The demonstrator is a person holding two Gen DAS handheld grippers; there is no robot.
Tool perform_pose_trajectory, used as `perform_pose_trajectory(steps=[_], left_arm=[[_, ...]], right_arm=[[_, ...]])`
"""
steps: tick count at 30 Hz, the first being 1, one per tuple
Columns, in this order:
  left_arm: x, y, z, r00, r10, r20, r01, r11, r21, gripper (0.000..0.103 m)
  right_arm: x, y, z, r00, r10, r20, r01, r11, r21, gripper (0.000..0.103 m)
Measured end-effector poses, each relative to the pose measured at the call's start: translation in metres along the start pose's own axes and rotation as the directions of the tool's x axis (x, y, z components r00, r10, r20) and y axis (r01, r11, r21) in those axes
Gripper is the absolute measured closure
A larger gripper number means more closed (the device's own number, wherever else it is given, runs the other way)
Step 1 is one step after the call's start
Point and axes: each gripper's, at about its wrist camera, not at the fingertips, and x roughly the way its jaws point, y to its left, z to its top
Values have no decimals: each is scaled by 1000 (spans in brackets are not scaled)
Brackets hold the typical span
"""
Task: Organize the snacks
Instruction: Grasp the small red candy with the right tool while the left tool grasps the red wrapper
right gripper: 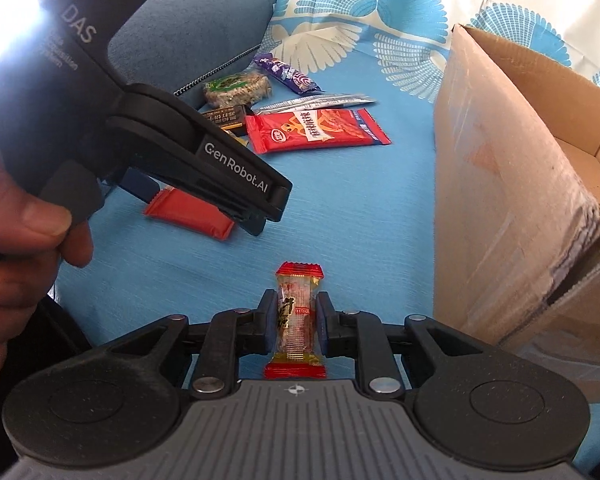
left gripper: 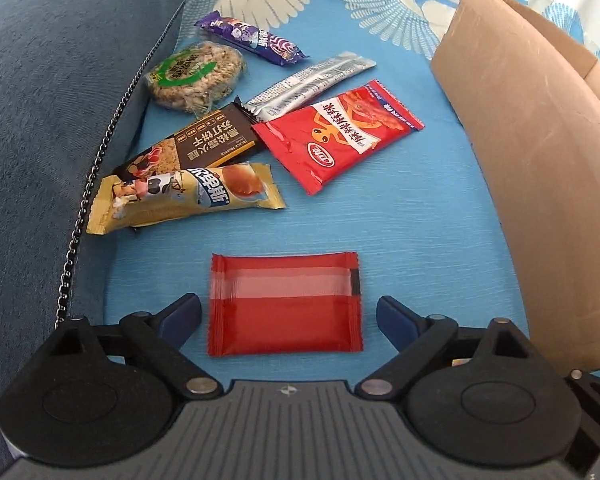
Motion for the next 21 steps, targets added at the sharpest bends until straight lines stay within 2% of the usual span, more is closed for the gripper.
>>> perform_pose_trajectory(steps=[2,7,10,21], left_arm=[[-2,-3,-1,1000,9,14,-9,1000,14,14],[-10,-3,-4,998,-2,64,1,1000,23,37],[-16,-1,-6,996,-10,85,9,1000,6,42],[-41,8,-15,981,-54,188,61,998,-31,44]], right_arm=[[-1,0,0,1000,-2,0,2,1000,-1,82],[-2,0,0,1000,-9,6,9,1000,-12,82],[-3,-1,0,1000,-15,12,15,1000,-11,84],[-18,-2,-2,998,-17,62,18,1000,-20,84]])
